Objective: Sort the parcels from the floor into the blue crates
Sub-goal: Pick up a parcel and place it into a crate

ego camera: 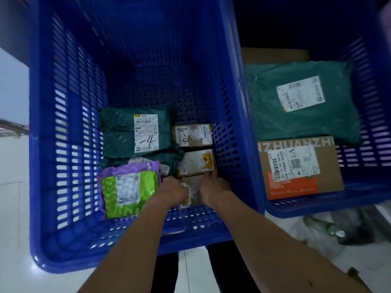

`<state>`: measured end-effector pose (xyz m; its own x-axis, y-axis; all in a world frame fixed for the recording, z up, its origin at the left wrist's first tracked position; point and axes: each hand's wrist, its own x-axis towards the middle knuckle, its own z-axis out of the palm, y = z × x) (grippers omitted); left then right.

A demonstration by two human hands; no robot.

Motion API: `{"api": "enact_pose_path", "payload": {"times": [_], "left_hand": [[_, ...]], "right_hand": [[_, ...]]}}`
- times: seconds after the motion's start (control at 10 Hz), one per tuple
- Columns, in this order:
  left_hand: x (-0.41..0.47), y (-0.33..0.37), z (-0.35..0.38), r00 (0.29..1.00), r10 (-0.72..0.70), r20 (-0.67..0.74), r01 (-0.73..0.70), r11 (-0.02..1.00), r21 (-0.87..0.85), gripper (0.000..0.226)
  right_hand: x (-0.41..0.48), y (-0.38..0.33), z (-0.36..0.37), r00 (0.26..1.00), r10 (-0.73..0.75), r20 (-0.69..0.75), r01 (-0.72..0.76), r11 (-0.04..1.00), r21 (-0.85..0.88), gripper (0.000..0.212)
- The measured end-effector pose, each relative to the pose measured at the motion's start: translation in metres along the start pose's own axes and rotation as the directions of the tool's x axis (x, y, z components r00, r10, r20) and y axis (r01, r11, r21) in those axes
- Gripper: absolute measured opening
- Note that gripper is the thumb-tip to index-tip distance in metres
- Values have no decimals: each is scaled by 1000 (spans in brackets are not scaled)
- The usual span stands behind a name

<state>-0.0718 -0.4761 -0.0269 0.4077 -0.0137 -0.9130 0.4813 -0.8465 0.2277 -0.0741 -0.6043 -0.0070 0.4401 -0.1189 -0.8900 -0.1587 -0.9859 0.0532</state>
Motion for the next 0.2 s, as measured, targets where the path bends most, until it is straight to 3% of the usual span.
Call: {"api": "enact_pose_path", "payload": {"times": [0.2], "left_hand": [[-50, 18, -25, 994, 85, 76, -99, 972, 214, 45]], "right_hand": [[-40, 3, -9, 996, -90, -7, 90, 987, 133, 80]]}}
